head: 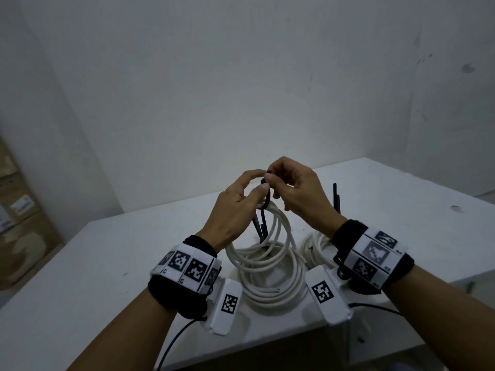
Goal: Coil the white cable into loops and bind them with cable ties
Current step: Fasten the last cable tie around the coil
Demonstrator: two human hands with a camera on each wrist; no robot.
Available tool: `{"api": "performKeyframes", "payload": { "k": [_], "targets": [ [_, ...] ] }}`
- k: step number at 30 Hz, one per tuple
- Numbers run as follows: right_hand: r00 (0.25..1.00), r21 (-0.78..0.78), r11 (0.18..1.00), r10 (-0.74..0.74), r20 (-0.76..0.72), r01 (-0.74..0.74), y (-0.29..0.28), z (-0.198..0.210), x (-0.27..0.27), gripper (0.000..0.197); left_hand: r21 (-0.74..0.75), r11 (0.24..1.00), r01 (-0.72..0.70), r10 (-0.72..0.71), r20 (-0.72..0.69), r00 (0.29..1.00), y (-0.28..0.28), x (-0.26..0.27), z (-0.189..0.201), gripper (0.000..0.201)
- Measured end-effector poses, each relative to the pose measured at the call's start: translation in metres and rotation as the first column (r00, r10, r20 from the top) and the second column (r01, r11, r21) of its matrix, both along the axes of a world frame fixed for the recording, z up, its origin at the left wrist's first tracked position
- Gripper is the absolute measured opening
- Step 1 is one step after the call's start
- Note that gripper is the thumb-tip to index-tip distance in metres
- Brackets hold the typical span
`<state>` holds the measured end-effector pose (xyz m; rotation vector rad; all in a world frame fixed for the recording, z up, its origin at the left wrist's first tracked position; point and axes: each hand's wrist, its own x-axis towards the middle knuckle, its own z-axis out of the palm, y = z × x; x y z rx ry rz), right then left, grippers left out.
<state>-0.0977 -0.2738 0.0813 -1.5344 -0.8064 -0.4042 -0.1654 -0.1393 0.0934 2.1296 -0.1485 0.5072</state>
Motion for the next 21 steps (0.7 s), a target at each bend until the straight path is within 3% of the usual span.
{"api": "performKeyframes", "payload": {
  "k": [4, 9, 13, 16, 21],
  "targets": [
    [0.999, -0.086, 0.996, -0.034, 0.006, 0.034, 0.003, 0.004, 0.002, 0.010, -0.006, 1.000, -0.019, 0.020, 0.021, 1.000, -0.001, 0.000, 0.001, 0.017],
    [0.993, 0.077, 0.997, -0.006, -0.117, 0.015, 0.004, 0.030, 0.007, 0.023, -0.006, 0.998, -0.069, 0.069, -0.030, 0.997, -0.004, -0.004, -0.007, 0.022],
    [0.972, 0.123, 0.990, 0.095, -0.217, -0.069, 0.011, 0.033, 0.003, 0.015, -0.089, 0.993, -0.075, 0.070, -0.059, 0.996, -0.003, -0.005, -0.001, 0.019],
    [0.954, 0.065, 0.984, 0.179, -0.242, -0.168, 0.016, 0.027, -0.002, 0.019, -0.211, 0.975, -0.063, 0.043, -0.101, 0.994, 0.002, -0.007, 0.004, 0.014],
    [0.993, -0.102, 0.994, 0.022, -0.116, -0.034, 0.025, 0.014, -0.006, 0.013, -0.250, 0.966, -0.065, 0.034, -0.124, 0.992, 0.008, -0.009, 0.004, 0.018]
  ]
}}
